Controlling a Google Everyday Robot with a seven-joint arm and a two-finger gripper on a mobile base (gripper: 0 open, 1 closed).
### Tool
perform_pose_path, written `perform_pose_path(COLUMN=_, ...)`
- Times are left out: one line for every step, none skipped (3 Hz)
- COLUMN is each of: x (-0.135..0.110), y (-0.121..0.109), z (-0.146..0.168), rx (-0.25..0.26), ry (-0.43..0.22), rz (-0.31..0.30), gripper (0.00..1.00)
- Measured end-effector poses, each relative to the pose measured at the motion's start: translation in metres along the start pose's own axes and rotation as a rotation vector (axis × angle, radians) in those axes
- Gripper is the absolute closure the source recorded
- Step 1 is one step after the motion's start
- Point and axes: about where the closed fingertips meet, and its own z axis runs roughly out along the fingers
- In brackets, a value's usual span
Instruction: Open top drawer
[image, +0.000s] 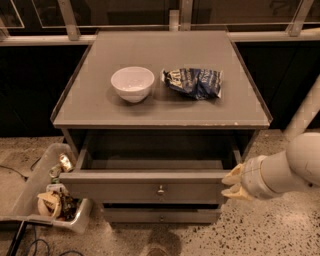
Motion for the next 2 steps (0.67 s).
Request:
perform_pose_path(x=-0.0014, y=0.0222, z=-0.0174, rx=0.005, ry=0.007, rz=-0.005, gripper=0.84)
perform_pose_path(x=-0.0012, y=0.0227, z=-0.0186, rx=0.006, ry=0.009, rz=-0.005, gripper=0.81)
